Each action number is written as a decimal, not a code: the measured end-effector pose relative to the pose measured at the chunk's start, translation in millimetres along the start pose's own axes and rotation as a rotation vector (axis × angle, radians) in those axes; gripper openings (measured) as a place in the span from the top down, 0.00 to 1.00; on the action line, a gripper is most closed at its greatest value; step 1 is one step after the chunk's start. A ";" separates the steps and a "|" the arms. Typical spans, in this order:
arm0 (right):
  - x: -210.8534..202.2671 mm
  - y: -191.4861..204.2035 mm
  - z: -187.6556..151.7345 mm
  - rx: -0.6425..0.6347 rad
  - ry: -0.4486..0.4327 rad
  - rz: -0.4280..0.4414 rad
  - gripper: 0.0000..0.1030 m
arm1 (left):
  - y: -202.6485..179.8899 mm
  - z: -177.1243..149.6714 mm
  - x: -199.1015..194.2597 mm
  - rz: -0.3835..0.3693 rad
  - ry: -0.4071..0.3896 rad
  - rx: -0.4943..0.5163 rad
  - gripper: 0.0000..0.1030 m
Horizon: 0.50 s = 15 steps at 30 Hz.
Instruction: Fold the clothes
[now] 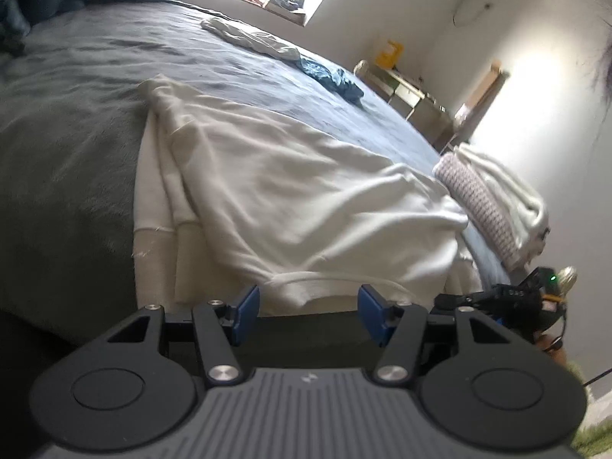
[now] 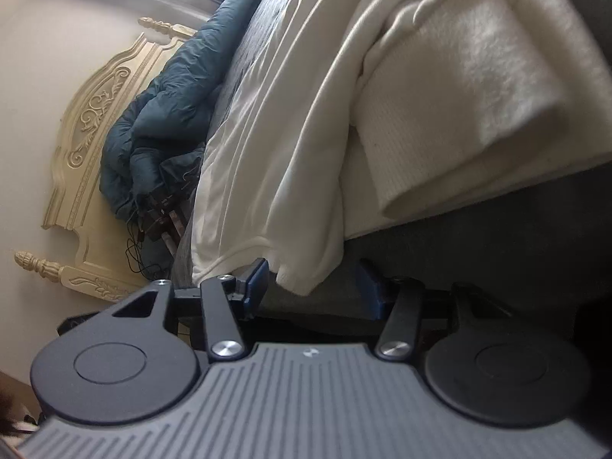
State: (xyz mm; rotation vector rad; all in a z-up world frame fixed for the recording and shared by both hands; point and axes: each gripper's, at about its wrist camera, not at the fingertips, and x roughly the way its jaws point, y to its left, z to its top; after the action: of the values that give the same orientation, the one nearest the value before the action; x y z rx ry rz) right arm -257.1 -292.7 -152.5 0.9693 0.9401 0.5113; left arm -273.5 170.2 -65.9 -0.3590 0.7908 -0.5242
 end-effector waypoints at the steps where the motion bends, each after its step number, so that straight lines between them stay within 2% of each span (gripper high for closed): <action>1: 1.2 -0.9 -0.2 0.017 0.001 0.018 0.51 | 4.8 -1.7 2.6 -0.010 -0.003 -0.010 0.44; 5: 1.6 -3.2 -5.3 0.076 -0.002 0.044 0.51 | 18.7 -6.4 11.9 -0.030 0.006 -0.071 0.44; 11: 4.0 -7.4 -4.5 0.123 -0.010 0.058 0.51 | 39.2 -5.1 21.3 -0.131 -0.006 -0.185 0.44; 14: 7.2 -5.1 -3.2 0.122 -0.011 0.063 0.51 | 45.8 -3.2 26.9 -0.153 0.000 -0.232 0.48; 15: 7.2 -4.1 -3.1 0.118 -0.011 0.063 0.55 | 47.4 -2.9 28.6 -0.166 0.006 -0.246 0.51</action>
State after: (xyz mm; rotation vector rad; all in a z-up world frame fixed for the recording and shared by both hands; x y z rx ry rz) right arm -256.2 -288.0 -159.9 1.1100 0.9405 0.5071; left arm -244.2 192.2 -107.5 -0.6554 0.8375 -0.5844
